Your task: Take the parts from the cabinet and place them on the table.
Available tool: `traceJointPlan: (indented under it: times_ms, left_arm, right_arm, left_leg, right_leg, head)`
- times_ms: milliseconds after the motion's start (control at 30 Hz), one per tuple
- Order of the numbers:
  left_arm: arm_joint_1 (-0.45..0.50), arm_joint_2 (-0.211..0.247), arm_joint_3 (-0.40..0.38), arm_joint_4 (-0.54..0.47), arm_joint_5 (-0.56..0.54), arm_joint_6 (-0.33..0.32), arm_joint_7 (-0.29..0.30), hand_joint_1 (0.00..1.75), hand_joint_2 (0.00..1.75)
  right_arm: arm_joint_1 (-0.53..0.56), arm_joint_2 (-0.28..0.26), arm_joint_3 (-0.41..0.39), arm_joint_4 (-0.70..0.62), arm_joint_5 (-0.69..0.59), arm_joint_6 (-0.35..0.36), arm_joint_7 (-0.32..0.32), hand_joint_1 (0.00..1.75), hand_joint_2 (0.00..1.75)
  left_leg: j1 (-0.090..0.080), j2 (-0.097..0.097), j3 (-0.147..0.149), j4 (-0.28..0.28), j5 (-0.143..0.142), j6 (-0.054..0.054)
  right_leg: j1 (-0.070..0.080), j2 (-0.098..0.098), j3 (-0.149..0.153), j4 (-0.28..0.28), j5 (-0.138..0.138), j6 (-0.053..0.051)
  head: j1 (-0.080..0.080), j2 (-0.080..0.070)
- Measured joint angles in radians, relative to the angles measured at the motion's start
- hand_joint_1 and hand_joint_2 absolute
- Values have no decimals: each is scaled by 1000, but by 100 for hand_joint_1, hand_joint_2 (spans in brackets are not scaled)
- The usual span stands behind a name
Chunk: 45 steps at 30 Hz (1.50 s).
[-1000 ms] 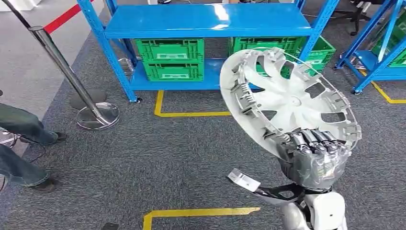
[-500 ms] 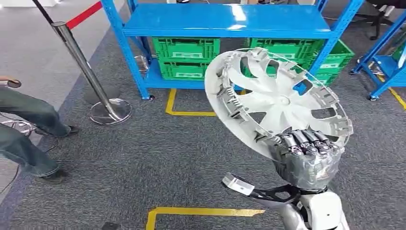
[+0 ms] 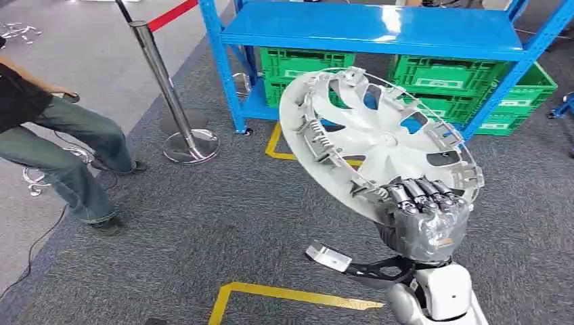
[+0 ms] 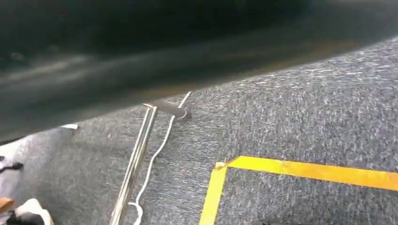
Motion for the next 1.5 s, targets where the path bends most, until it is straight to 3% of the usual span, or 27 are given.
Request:
traceJointPlan:
  times_ms: [33, 167, 233, 267, 333, 367, 433, 467, 500, 533, 633, 667, 767, 833, 867, 900, 967, 1000, 1033, 1067, 1167, 1200, 1267, 1333, 1367, 1433, 1500]
  left_arm:
    - [-4, 1, 0, 0, 0, 0, 0, 0, 0]
    - [-1, 4, 1, 0, 0, 2, 0, 0, 0]
    - [-4, 6, 1, 0, 2, 5, 0, 0, 0]
    - [-8, 6, 1, 0, 2, 6, 0, 0, 0]
    - [-8, 5, 1, 0, 2, 6, -1, 0, 0]
    - [-5, 5, 1, 0, 2, 6, -1, 0, 0]
    - [-3, 7, 2, 0, 3, 8, -1, 0, 0]
    - [-3, 8, 2, 0, 3, 9, -1, 0, 0]
    - [-3, 8, 2, 0, 3, 9, -1, 0, 0]
    - [-5, 10, 2, 0, 3, 10, -1, 0, 0]
    - [3, 12, 2, 0, 3, 10, -1, 0, 0]
    - [6, 15, 3, 0, 3, 11, -1, 0, 0]
    - [4, 18, 3, 0, 3, 12, -1, 0, 0]
    - [2, 18, 3, 0, 4, 13, -1, 0, 0]
    - [3, 18, 3, 0, 4, 12, -1, 0, 0]
    - [4, 20, 3, 0, 4, 13, -1, 0, 0]
    - [4, 24, 3, 0, 5, 13, -1, 0, 0]
    - [3, 26, 3, 0, 6, 13, -2, 0, 0]
    - [0, 26, 3, 0, 6, 13, -2, 0, 0]
    - [-4, 26, 3, 0, 7, 13, -3, 0, 0]
    - [3, 27, 5, 0, 11, 13, -3, 0, 0]
    - [4, 27, 5, 0, 12, 13, -2, 0, 0]
    - [1, 28, 6, 0, 11, 16, -2, 0, 0]
    - [-2, 26, 6, 0, 3, 15, -2, 0, 0]
    - [0, 26, 6, 0, 1, 15, 1, 0, 0]
    - [2, 27, 6, 0, -1, 15, 1, 0, 0]
    - [1, 27, 6, 0, -3, 15, 1, 0, 0]
  right_arm:
    - [-4, -1, 1, 1, 0, 0, 2, 175, 175]
    - [-30, -1, 19, 10, 0, 0, 17, 175, 175]
    - [-43, -1, 28, 17, 0, 0, 21, 175, 175]
    - [-46, -2, 29, 20, 0, 0, 25, 175, 175]
    - [-53, -2, 36, 30, 0, 0, 29, 175, 175]
    - [-55, -2, 42, 36, 0, 0, 34, 175, 175]
    - [-63, -2, 52, 45, 0, 0, 45, 175, 175]
    - [-69, -2, 57, 50, 0, 0, 51, 175, 175]
    - [-75, -2, 61, 53, 0, 0, 56, 175, 175]
    - [-81, -3, 63, 56, 0, 0, 59, 175, 175]
    - [-89, -3, 72, 64, 0, 0, 62, 175, 175]
    - [-91, -3, 76, 68, 0, 0, 63, 175, 175]
    - [-94, -3, 79, 72, 0, 0, 68, 175, 175]
    - [-96, -3, 83, 77, 0, 0, 77, 175, 175]
    - [-96, -3, 87, 81, 0, 0, 84, 175, 175]
    - [-96, -3, 90, 84, 0, 0, 87, 175, 175]
    - [-98, -3, 98, 90, 0, 0, 93, 175, 175]
    - [-101, -3, 103, 92, 0, 0, 98, 175, 175]
    - [-103, -3, 106, 93, 0, 0, 100, 175, 175]
    - [-108, -3, 107, 94, 0, 0, 103, 175, 175]
    - [-120, -3, 117, 96, 0, 0, 109, 175, 175]
    - [-124, -3, 120, 96, 0, 0, 111, 175, 175]
    - [-128, -5, 121, 97, 0, 0, 113, 175, 175]
    - [-128, -10, 121, 97, 0, 0, 113, 175, 175]
    - [-127, -12, 121, 99, 0, 0, 113, 175, 175]
    - [-124, -15, 121, 100, 0, 0, 113, 175, 175]
    - [-126, -15, 121, 99, 0, 0, 113, 175, 175]
  left_leg:
    - [-12, 18, 6, -17, -4, 10]
    - [-3, -33, 1, -29, 8, 29]
    - [1, -57, 0, -32, 14, 38]
    - [2, -72, -2, -32, 15, 40]
    - [2, -102, -7, -31, 17, 42]
    - [2, -116, -6, -31, 18, 41]
    - [4, -149, -6, -29, 21, 37]
    - [4, -164, -5, -29, 22, 34]
    - [5, -177, -6, -28, 23, 30]
    - [-1, -188, -13, -20, 23, 23]
    - [11, -217, -29, -23, 37, 1]
    - [11, -230, -32, -21, 38, -4]
    - [9, -112, -93, 113, -56, -19]
    - [17, -92, -160, 265, -118, -26]
    - [20, -90, -171, 292, -119, -30]
    - [24, -89, -158, 273, -98, -32]
    - [26, -72, -81, 130, -22, -32]
    - [25, -37, -24, 32, 16, -28]
    - [10, 8, -2, -5, -4, -28]
    - [12, -5, -8, -12, 0, -13]
    - [8, -40, -13, -12, -1, 6]
    - [17, -54, -8, -18, 4, 14]
    - [17, -74, -10, -18, 6, 27]
    - [14, -104, -12, -17, 6, 30]
    - [13, -119, -11, -17, 6, 30]
    - [11, -150, -9, -17, 6, 30]
    - [8, -179, -5, -16, 7, 30]
  right_leg:
    - [10, -11, -4, 6, -4, 6]
    - [13, -55, -2, 7, -14, 22]
    - [2, 56, -42, 94, -67, 30]
    - [-1, 79, -79, 173, -104, 33]
    - [-2, 92, -153, 313, -154, 39]
    - [-3, 92, -164, 324, -143, 40]
    - [-9, 96, -119, 216, -58, 41]
    - [-13, 112, -74, 119, -7, 40]
    - [-19, 150, -40, 43, 22, 40]
    - [-23, 178, -26, 10, 10, 39]
    - [-12, 155, -22, 10, 11, 26]
    - [-20, 141, -21, 2, 17, 17]
    - [-18, 100, -19, -2, 21, 3]
    - [-17, 70, -21, -2, 19, 2]
    - [-17, 56, -21, -1, 19, 2]
    - [-17, 44, -20, -1, 18, 3]
    - [-17, 20, -17, -1, 15, 8]
    - [-17, 9, -13, -1, 12, 13]
    - [-8, 0, -12, 0, 8, 20]
    - [-5, -11, -13, 3, 4, 26]
    - [-5, -44, -1, -4, 0, 40]
    - [-12, -29, -10, 2, -11, 48]
    - [-14, 65, -52, 106, -73, 49]
    - [-12, 91, -143, 282, -142, 50]
    - [-11, 93, -172, 327, -146, 49]
    - [-10, 95, -160, 267, -81, 41]
    - [-9, 128, -83, 91, 18, 27]
  head:
    - [0, 0]
    - [-1, 0]
    - [7, 0]
    - [9, 0]
    - [10, 0]
    - [9, 0]
    - [9, 0]
    - [9, 0]
    - [10, 0]
    - [8, 0]
    - [6, 0]
    - [7, 0]
    - [-9, 0]
    - [-8, 0]
    - [-8, 0]
    - [-8, 0]
    - [-9, 0]
    - [-9, 0]
    - [-10, 0]
    - [-10, 0]
    - [-11, 0]
    - [-11, 0]
    - [-3, 0]
    - [1, 0]
    - [1, 0]
    - [1, 0]
    - [1, 0]
